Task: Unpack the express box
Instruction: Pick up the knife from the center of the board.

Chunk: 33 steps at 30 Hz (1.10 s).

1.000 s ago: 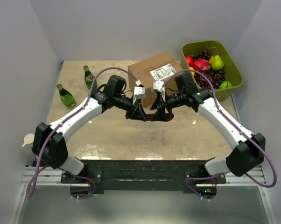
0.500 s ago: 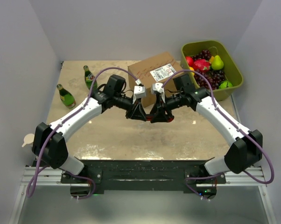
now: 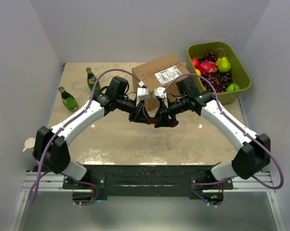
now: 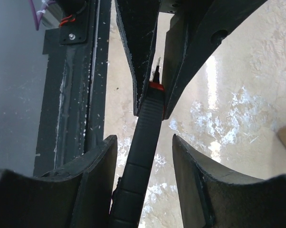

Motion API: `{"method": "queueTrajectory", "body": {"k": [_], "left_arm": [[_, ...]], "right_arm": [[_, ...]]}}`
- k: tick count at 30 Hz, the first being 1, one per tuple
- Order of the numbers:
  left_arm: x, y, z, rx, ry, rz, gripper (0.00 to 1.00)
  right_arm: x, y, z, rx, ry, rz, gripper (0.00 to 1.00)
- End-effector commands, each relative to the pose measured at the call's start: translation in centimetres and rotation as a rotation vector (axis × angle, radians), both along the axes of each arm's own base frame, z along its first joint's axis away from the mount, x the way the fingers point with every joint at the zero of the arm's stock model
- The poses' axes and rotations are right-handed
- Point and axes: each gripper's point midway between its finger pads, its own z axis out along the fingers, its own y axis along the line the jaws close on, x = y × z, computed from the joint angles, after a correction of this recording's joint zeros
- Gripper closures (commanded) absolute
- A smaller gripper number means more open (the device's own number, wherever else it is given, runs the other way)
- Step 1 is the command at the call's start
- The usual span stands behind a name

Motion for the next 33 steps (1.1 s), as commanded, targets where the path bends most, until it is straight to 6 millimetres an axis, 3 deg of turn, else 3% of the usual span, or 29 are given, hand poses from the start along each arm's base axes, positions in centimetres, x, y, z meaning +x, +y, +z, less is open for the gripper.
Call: {"method": "queueTrajectory", "body": {"k": [1, 3, 6, 8, 10, 19, 20, 21, 22, 24, 29, 32, 33], "left_arm": [[1.7, -0.7, 3.7, -0.076, -0.134, 0.017, 0.77], [1.6, -0.5, 3.4, -0.066, -0.151, 0.007, 0.73], [1.2, -0.3, 3.2, -0.056, -0.165, -0.017, 0.75], [1.3, -0.2, 3.2, -0.052, -0.177, -0.020, 0.83], [1.2, -0.2, 3.4, -0.057, -0.187, -0.031, 1.00], [0.8, -0.2, 3.4, -0.068, -0.152, -0.029, 1.00], [0.7, -0.2, 3.4, -0.064, -0.153, -0.024, 0.98], [0.9, -0.1, 3.3, -0.057, -0.157, -0.014, 0.84], [0.9, 0.0, 3.3, -0.059, -0.161, -0.016, 0.86], [0.5, -0.1, 3.3, -0.066, -0.155, -0.032, 1.00], [0.1, -0.4, 3.6, -0.095, -0.112, -0.040, 1.00], [0.1, -0.5, 4.0, -0.107, -0.108, -0.043, 1.00], [0.1, -0.5, 3.9, -0.106, -0.106, -0.042, 1.00]], "right_arm": [[0.1, 0.5, -0.2, -0.019, -0.035, 0.005, 1.00], [0.2, 0.5, -0.2, -0.023, -0.033, 0.006, 1.00], [0.6, 0.2, 0.0, -0.043, -0.070, 0.004, 1.00], [1.2, 0.1, 0.1, -0.060, -0.103, -0.008, 1.00], [1.4, 0.1, 0.2, -0.061, -0.112, -0.014, 1.00], [1.0, 0.2, 0.0, -0.060, -0.105, -0.012, 1.00], [1.0, 0.1, -0.1, -0.063, -0.104, -0.013, 1.00], [1.0, 0.1, 0.0, -0.063, -0.112, -0.012, 1.00], [1.1, 0.0, 0.0, -0.064, -0.114, -0.013, 1.00], [1.0, 0.1, 0.1, -0.057, -0.115, -0.003, 1.00], [0.5, 0.4, 0.1, -0.034, -0.105, 0.023, 1.00], [-0.3, 0.6, -0.3, -0.014, -0.073, 0.065, 0.68], [-0.4, 0.6, -0.6, -0.016, -0.067, 0.070, 0.65]]}}
